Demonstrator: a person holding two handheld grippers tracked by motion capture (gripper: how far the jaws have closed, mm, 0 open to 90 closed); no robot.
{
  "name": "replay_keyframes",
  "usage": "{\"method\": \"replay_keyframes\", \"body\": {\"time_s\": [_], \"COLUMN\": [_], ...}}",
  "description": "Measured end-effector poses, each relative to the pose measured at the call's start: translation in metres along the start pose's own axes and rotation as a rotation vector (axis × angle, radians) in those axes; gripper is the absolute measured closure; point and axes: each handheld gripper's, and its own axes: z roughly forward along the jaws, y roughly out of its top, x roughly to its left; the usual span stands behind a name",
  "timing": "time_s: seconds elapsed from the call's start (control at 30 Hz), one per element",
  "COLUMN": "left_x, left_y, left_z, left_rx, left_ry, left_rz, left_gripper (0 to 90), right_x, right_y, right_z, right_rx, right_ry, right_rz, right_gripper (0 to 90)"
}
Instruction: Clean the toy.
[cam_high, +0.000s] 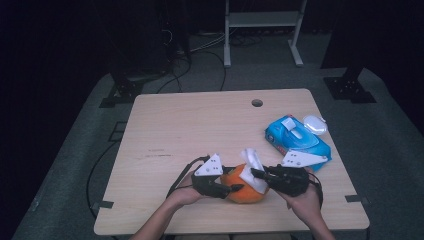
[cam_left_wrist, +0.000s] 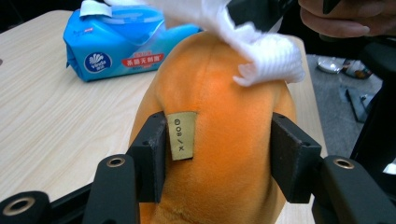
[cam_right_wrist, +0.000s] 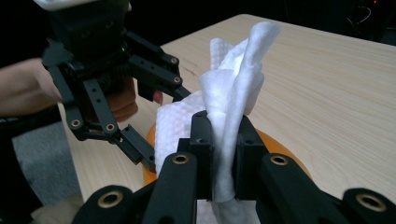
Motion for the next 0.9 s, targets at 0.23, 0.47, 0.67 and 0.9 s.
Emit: {"method": "replay_keyframes", "body": {"time_s": [0.23, 0.47, 0.67, 0.9], "left_x": [0.008, 0.003, 0.019, 0.02], "left_y": [-0.005, -0.005, -0.01, -0.022], "left_z": [0.0, 0.004, -0.003, 0.006], "left_rx": [-0.015, -0.02, -0.075, -0.053], "left_ry": [0.0, -0.009, -0.017, -0.082], "left_rz": [-0.052, -0.05, -0.172, -0.17], "left_gripper": [44.0, 40.1, 19.0, 17.0], "right_x": [-0.027, -0.012, -0.022, -0.035], "right_y": [-0.018, -0.009, -0.018, -0.023], "right_z": [0.003, 0.007, 0.007, 0.0], "right_rx": [0.038, 0.015, 0.07, 0.081], "right_ry": [-0.038, 0.017, 0.01, -0.009], "right_rz": [0.104, 0.082, 0.103, 0.132], "right_gripper": [80.4, 80.3, 80.3, 79.9]}}
